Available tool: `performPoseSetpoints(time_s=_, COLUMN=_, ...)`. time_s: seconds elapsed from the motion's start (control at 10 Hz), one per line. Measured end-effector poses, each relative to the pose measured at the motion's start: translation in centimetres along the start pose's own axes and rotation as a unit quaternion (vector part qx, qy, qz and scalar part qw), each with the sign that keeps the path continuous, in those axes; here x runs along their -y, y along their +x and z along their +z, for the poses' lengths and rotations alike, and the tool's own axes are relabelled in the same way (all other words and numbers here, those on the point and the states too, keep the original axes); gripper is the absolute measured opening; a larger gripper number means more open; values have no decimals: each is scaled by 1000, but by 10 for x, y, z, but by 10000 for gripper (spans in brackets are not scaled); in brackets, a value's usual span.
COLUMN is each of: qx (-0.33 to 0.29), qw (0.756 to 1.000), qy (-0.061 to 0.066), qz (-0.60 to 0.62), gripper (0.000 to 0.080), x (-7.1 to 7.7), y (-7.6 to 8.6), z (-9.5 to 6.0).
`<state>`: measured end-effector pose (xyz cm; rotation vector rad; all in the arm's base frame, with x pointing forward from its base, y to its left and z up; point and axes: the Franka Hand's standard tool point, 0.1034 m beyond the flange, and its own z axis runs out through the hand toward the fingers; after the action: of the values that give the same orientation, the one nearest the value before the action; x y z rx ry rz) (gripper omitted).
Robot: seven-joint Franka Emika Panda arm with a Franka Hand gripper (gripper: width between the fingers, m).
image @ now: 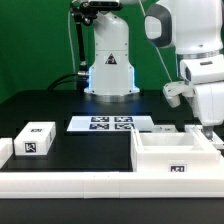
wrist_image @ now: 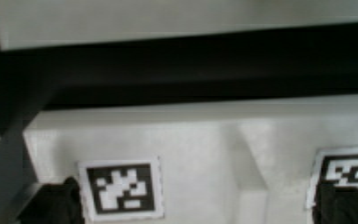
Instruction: Assemble cabinet
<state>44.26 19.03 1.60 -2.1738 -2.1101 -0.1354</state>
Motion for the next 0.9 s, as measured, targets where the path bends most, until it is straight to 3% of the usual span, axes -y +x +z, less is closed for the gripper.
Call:
performPoseSetpoints(time_s=0.2, qx=0, qw=1000, qy=0, qz=0, gripper=648, x=0, y=0, z=0)
performPoseSetpoints(time_s=0.3, qx=0, qw=1000, qy=0, qz=0, gripper=536, x=0, y=0, z=0)
performPoseSetpoints(time_s=0.4, qx=0, qw=1000, qy=0, qz=1, gripper=350, x=0, y=0, z=0)
performPoseSetpoints(time_s=0.5, qx=0, qw=1000, qy=0, qz=1, gripper=350, x=0, y=-1, z=1)
performPoseSetpoints(time_s=0.6, qx=0, qw=1000, qy=1, qz=1, gripper=142, x=0, y=-1, z=1)
performPoseSetpoints(time_s=0.7, qx=0, qw=1000, qy=1, qz=1, gripper=142, x=0, y=-1, z=1)
performPoseSetpoints(time_s=0.8, qx=0, qw=1000, qy=1, qz=1, gripper=61, x=0, y=-1, z=1)
performPoseSetpoints(time_s=0.9, qx=0, qw=1000, qy=1, qz=1, gripper=61, x=0, y=-1, z=1)
